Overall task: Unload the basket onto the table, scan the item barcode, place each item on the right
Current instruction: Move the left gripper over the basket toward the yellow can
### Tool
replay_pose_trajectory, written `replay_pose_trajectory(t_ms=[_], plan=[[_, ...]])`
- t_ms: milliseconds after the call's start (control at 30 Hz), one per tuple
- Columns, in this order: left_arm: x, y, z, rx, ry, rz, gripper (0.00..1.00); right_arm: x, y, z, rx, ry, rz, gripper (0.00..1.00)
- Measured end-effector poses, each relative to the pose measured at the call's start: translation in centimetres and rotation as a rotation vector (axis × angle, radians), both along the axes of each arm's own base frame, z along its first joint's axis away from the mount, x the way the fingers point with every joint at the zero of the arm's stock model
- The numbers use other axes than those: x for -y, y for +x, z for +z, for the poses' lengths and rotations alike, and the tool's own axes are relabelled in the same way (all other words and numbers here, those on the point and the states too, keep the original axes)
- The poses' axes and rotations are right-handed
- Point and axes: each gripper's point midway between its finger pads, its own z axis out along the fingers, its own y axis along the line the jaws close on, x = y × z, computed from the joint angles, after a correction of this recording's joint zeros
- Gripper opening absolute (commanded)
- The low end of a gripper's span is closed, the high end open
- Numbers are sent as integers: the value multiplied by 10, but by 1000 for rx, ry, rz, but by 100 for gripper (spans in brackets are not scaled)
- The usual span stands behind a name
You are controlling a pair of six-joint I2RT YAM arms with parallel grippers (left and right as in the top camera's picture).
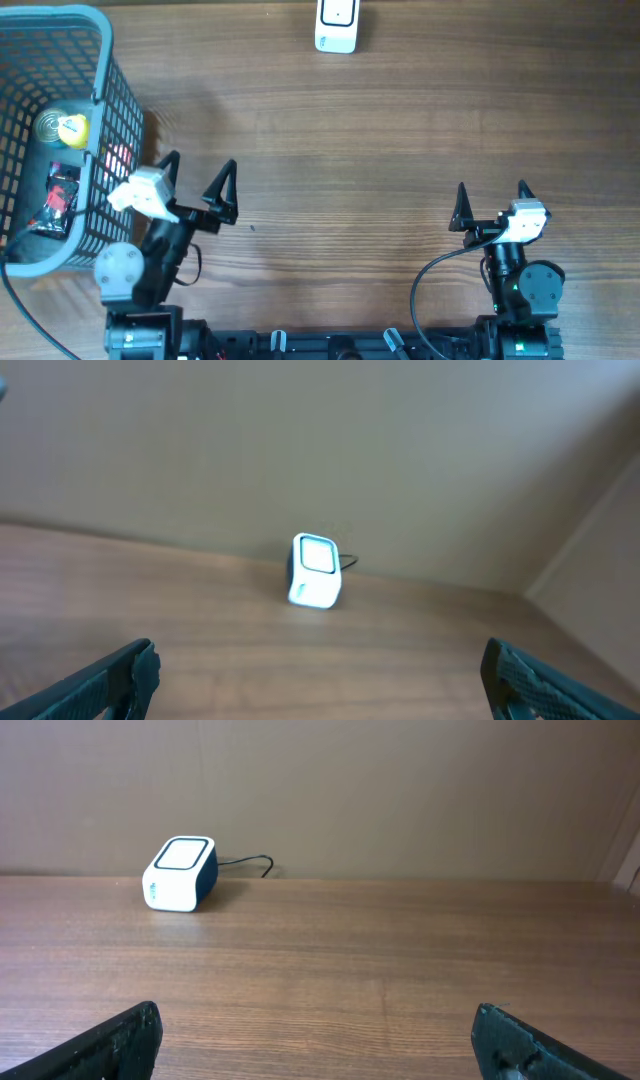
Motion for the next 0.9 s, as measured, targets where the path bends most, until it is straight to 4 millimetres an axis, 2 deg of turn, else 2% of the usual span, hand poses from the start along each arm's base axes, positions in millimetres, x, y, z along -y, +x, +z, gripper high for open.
replay_pose_trajectory(t_ms=[200, 267, 333, 433, 733, 800, 900], plan=[[4, 17, 67, 118, 20, -27, 100, 0, 0, 0, 0, 0, 0, 100], [9, 17, 75, 152, 27, -58, 100, 0, 0, 0, 0, 4, 0, 100], [13, 15, 74, 151, 30, -86, 100, 0, 0, 0, -1, 9, 0, 100], [22, 13, 55, 66, 25, -144, 100, 0, 0, 0, -1, 15, 0, 100], [27, 11, 25, -65, 10, -178, 100, 0, 0, 0, -1, 20, 0, 100], [27, 12, 26, -63, 10, -179, 100, 0, 0, 0, -1, 20, 0, 100], [26, 14, 41, -8, -12, -171, 100, 0, 0, 0, -2, 28, -1, 100]])
